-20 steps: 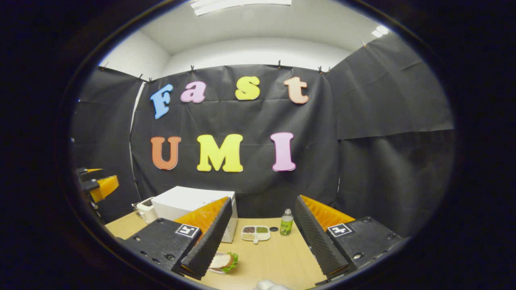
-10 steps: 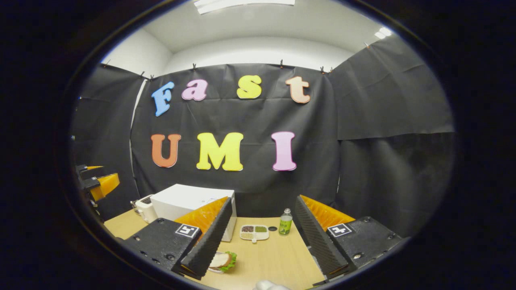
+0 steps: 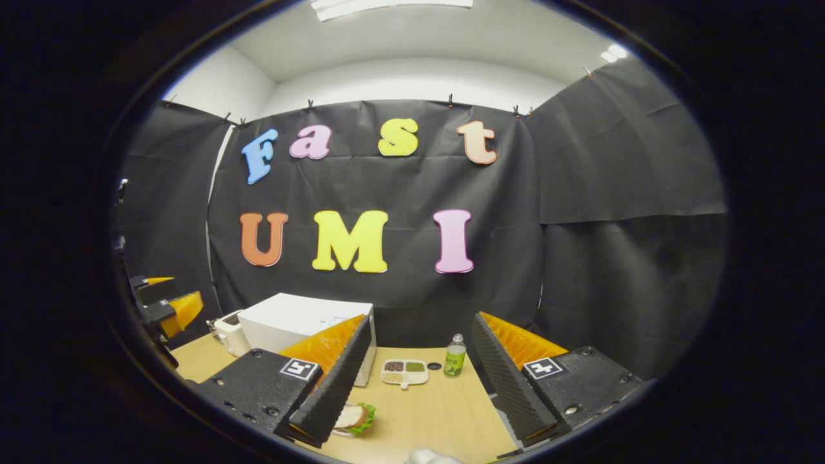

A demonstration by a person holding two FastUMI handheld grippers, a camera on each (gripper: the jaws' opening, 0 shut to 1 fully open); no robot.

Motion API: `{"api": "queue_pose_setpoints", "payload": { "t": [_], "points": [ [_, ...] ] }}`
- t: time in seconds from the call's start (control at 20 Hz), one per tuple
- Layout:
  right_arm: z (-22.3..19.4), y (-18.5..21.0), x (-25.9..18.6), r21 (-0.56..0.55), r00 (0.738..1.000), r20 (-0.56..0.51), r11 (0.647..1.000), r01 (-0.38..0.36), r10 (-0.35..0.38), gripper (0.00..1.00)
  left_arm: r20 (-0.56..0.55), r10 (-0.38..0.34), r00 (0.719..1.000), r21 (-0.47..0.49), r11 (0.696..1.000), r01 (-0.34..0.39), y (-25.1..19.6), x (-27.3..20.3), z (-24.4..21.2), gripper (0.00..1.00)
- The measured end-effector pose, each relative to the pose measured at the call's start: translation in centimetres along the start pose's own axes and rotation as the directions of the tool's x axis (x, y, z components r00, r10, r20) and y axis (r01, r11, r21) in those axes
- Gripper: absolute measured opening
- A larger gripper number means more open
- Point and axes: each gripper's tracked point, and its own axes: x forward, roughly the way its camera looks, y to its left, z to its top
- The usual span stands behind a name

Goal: Open the microwave oven with the left hand, put the food in, and close the microwave oven.

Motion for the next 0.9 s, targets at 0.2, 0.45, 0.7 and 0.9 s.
{"api": "queue_pose_setpoints", "payload": {
  "t": [0.2, 0.45, 0.7, 0.9],
  "points": [
    [0.7, -0.5, 0.1, 0.009, 1.0, 0.019, 1.0, -0.006, 0.006, 1.0, -0.005, -0.039, 0.999, -0.013, 0.999, 0.039, -2.6, 2.3, -2.5, 0.96],
    [0.5, -1.6, 0.5, -0.017, 1.0, 0.003, 1.0, 0.012, -0.012, 0.92, -0.014, -0.098, 0.995, -0.038, 0.995, 0.097, -6.8, 6.2, -6.5, 0.96],
    [-0.1, -2.5, 0.8, -0.044, 0.999, -0.02, 0.998, 0.039, -0.039, 1.0, -0.111, -0.145, 0.983, -0.075, 0.988, 0.137, -11.2, 11.4, -13.7, 0.96],
    [-1.4, -3.1, 1.1, -0.056, 0.996, -0.056, 0.996, 0.072, -0.076, 0.92, -0.197, -0.162, 0.967, -0.108, 0.984, 0.142, -13.1, 15.9, -19.7, 0.96]
  ]
}}
